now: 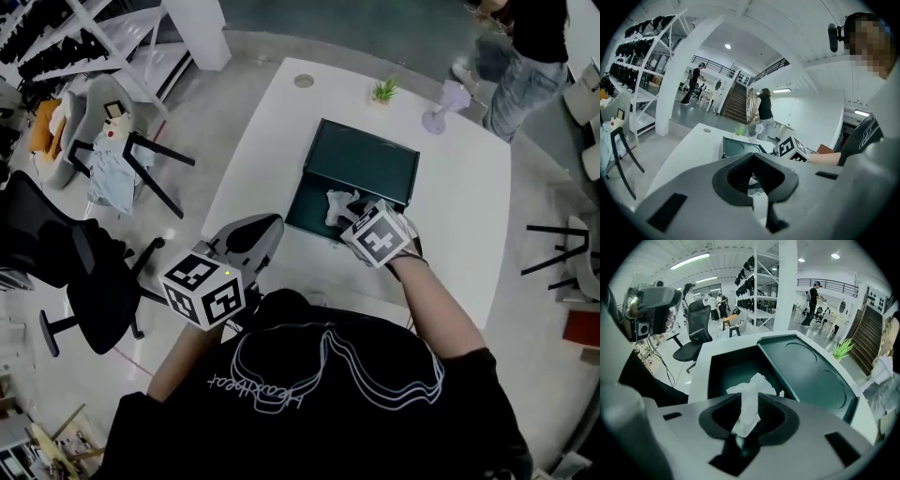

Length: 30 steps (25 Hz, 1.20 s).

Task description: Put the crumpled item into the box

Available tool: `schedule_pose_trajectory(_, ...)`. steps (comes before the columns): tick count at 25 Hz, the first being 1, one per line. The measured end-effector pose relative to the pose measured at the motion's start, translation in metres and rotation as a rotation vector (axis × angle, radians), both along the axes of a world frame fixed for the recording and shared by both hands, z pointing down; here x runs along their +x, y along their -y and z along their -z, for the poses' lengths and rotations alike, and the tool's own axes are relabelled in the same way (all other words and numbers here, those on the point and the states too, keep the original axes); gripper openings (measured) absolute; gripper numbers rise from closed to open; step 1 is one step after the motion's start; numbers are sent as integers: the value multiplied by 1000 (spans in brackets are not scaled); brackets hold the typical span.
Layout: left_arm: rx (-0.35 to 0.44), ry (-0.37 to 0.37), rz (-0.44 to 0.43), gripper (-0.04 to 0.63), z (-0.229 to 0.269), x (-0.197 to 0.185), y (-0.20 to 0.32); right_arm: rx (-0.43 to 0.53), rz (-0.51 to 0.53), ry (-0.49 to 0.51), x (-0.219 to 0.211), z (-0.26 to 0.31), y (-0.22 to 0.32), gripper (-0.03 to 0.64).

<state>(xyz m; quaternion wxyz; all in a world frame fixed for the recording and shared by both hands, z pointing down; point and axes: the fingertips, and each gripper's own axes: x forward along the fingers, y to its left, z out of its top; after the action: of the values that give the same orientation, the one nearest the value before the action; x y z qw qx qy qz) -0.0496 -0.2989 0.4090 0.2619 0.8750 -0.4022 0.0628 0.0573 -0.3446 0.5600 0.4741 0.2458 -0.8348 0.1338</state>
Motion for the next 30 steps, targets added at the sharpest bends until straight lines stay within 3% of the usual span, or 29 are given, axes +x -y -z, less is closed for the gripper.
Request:
schedule_pose_trajectory(4,5,-3,-1,5,0,2,1,15,-26,86,2,11,-1,180)
schedule_pose_trajectory(9,9,-18,-25,5,2,16,1,25,-95,274,9,38,-6,192)
schedule_pose_trajectory(11,9,-24,-33,5,2,21,1,54,-94,352,13,56,-12,168)
schedule_pose_trajectory(17,9,-37,-71,5,6,39,0,183,-134,548,33,115,-25,12)
schedule_pose_trajectory(23,32,-72,-103,5,24,55,-1,214,-177,702,45,154,-32,3)
schedule_pose_trajectory(30,63,-96,-121,5,40,63,-3,219,-172,806,46,174,-41,3)
